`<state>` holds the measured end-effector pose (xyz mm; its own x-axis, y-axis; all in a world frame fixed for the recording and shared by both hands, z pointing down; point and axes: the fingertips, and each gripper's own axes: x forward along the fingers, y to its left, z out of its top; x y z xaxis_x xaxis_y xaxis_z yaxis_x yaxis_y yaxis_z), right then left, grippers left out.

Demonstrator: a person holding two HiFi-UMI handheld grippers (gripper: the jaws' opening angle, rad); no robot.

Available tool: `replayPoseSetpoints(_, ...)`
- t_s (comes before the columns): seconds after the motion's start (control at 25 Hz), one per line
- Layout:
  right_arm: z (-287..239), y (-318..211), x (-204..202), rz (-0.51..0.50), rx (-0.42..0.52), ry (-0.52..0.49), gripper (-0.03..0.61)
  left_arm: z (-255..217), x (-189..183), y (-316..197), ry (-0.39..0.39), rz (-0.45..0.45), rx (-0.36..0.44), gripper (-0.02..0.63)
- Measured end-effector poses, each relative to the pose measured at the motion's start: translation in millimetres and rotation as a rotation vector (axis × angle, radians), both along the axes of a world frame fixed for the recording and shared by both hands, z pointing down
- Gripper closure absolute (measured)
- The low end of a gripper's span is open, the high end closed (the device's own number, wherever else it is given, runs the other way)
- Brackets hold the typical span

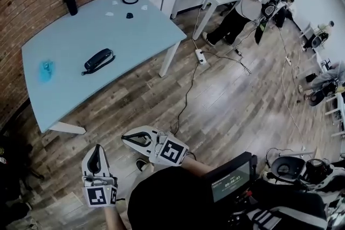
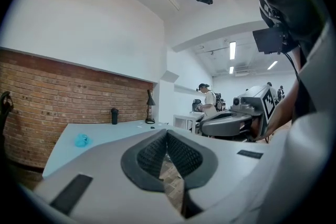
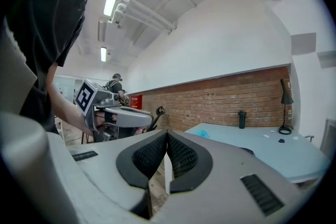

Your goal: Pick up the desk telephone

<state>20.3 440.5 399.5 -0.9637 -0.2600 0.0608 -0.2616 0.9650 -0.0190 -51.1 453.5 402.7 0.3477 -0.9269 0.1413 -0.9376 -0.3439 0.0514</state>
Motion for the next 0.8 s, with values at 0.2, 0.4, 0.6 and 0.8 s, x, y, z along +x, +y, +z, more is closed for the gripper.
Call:
replayPoseSetpoints(0.2,3.5,-49.1,-12.6,-0.058,0.006,-0.011,0.557,1.0,-1.3,-46.8,-0.027,-0.027,-0.013,0.621)
replayPoseSetpoints(0.4,-1.7,-100.0,-12.6,-0.07,-0.002,-0.049,0.557,0.0,8.6,-96.9,-0.043,-0.035,-0.034,0.62)
replayPoseSetpoints(0.6,5.3,-141.1,6.2,-0.072,-0.034,-0.051,0.557,1.2,33.3,-137.5,-0.055,-0.006,-0.061,0.621)
replayPoseSetpoints(0.8,15.8,-176.3,21.8,-0.078,-0.059,-0.038,0.557,11.6,55.1,-172.4,-0.083,0.027,-0.095,0.621)
